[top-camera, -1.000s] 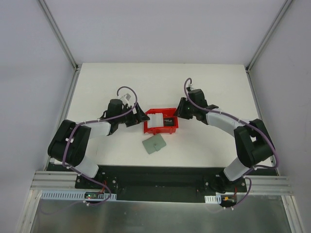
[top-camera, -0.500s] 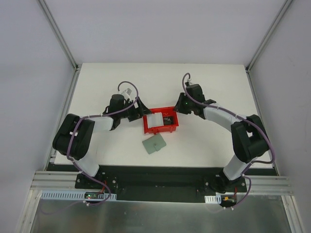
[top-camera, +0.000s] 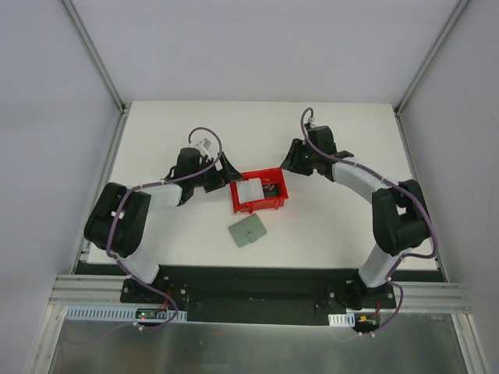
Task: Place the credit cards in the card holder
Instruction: Move the storage box to the center of the board.
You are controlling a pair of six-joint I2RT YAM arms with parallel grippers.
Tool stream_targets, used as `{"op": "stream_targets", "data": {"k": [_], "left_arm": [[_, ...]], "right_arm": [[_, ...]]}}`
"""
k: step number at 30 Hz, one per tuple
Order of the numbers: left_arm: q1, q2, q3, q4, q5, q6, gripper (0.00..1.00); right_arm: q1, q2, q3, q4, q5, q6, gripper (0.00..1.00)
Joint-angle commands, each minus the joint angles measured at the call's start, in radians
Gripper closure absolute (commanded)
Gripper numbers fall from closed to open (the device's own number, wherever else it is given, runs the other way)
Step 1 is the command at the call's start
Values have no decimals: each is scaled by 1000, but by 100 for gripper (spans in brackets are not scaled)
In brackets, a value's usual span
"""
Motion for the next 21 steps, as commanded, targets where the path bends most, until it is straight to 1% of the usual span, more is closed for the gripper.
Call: {"op": "stream_targets", "data": {"k": [1, 3, 4, 6, 8, 12, 13, 15, 17, 20, 21], "left_arm": [[-2, -140, 55, -181, -122, 124, 7], [-2, -215, 46, -278, -211, 176, 5], [-2, -255, 34, -312, -229, 193, 4], [-2, -344, -9, -386, -237, 222, 4], [-2, -411, -54, -453, -228, 191, 4], [-11, -525, -147, -486, -104, 62, 9], [-13, -563, -169, -493, -87, 45, 9], [-16, -614, -228, -513, -84, 19, 10], [-20, -657, -297, -513, -90, 2, 11], [-48, -700, -368, -493, -94, -3, 12], [-53, -714, -379, -493, -96, -6, 12]], "right_arm": [[-57, -80, 104, -62, -66, -75, 50], [-79, -134, 116, -129, -75, -108, 48], [-90, -164, 110, -160, -75, -115, 47], [-93, -252, 64, -228, -70, -115, 43], [-91, -351, -9, -269, -95, -74, 42], [-55, -528, -210, -262, -180, 45, 42], [-38, -565, -247, -265, -216, 58, 43], [10, -620, -315, -257, -228, 59, 43], [60, -652, -396, -221, -216, 45, 45], [119, -653, -515, -116, -191, 46, 53], [136, -642, -536, -95, -182, 51, 54]]}}
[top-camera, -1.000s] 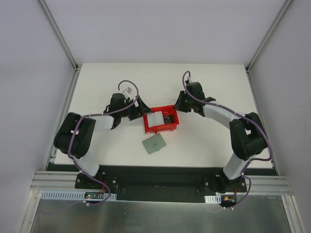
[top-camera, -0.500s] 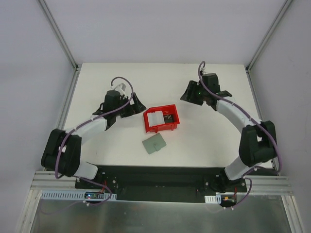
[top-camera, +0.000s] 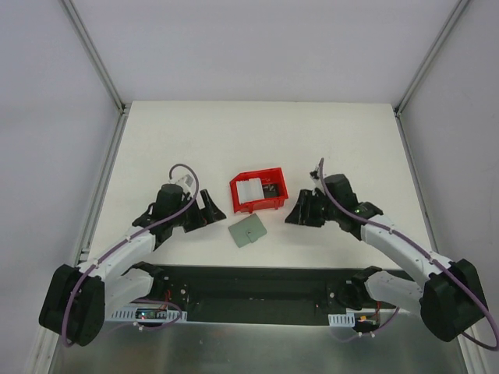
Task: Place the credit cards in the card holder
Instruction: Move the storage box to the center of the board.
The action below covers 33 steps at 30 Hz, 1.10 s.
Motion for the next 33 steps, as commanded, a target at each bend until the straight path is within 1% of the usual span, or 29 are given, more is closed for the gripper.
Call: {"op": "stream_targets", "data": {"k": [1, 4, 9, 11, 12, 13, 15, 19, 22, 24, 28, 33], "left_arm": [[-30, -61, -65, -9, 14, -48, 12], [-45, -75, -91, 32, 4, -55, 12], [-82, -40, -140, 94, 8, -110, 16], [-101, -20, -163, 146, 7, -141, 18], [-107, -9, -174, 183, 7, -164, 20], [-110, 18, -177, 232, 7, -187, 21], [-119, 55, -165, 264, -1, -209, 22], [-122, 109, -108, 237, -33, -222, 24], [-121, 95, -92, 189, -72, -223, 23], [-122, 65, -91, 151, -107, -223, 23], [-122, 11, -92, 109, -141, -215, 21], [-122, -8, -91, 86, -147, -210, 21]], "right_arm": [[82, 17, -105, 102, 10, 30, 55], [151, 59, -119, 167, 59, 44, 56], [241, 199, -89, 294, 154, 107, 57], [254, 246, -88, 351, 167, 133, 58], [258, 269, -79, 366, 165, 138, 59], [261, 296, -57, 368, 162, 142, 59], [275, 345, -13, 375, 157, 138, 60], [338, 386, 58, 328, 281, 170, 61], [398, 395, 90, 300, 410, 193, 62], [430, 412, 122, 288, 458, 205, 62], [479, 461, 183, 277, 516, 202, 62], [491, 523, 259, 248, 574, 191, 63]]}}
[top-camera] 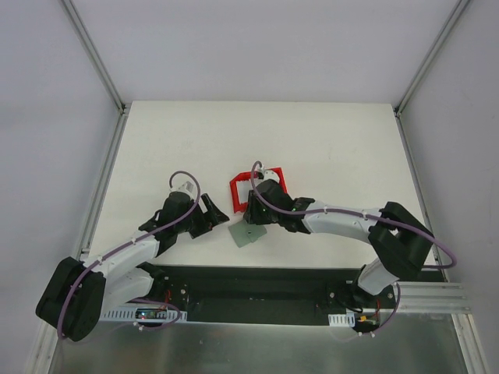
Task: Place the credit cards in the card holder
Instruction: Move the storage box to the center of the board.
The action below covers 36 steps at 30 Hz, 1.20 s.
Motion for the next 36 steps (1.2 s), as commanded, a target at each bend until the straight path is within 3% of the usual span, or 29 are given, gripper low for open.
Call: {"op": "stream_targets", "data": {"k": [1, 21, 36], "left_arm": [[-7, -21, 29, -40, -34, 5, 21], [-8, 10, 64, -48, 0, 32, 20], [-10, 25, 69, -47, -3, 40, 19]], "right_arm": [[4, 44, 91, -58, 115, 13, 63], [-45, 127, 194, -97, 181, -103, 61], [-86, 144, 209, -80, 71, -151, 59]]}}
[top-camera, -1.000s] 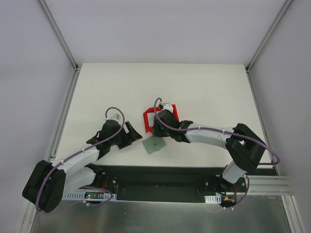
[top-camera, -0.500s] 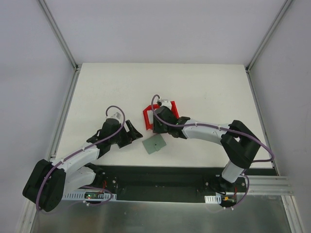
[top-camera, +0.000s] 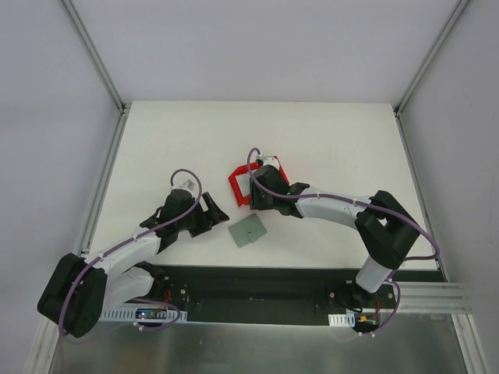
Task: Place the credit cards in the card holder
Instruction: Move the storage box to the center of the board.
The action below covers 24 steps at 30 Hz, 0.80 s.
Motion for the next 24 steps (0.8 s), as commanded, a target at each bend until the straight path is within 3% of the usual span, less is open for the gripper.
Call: {"op": "stream_targets", "data": {"k": [1, 17, 24], "left_arm": [[-8, 4, 35, -3, 13, 20, 19], [-8, 1, 23, -3, 14, 11, 19], [-8, -13, 13, 0, 16, 25, 18]], "right_arm": [[0, 13, 48, 14, -27, -16, 58], [3, 85, 140, -30, -44, -19, 57], [12, -30, 34, -9, -108, -68, 49]]}}
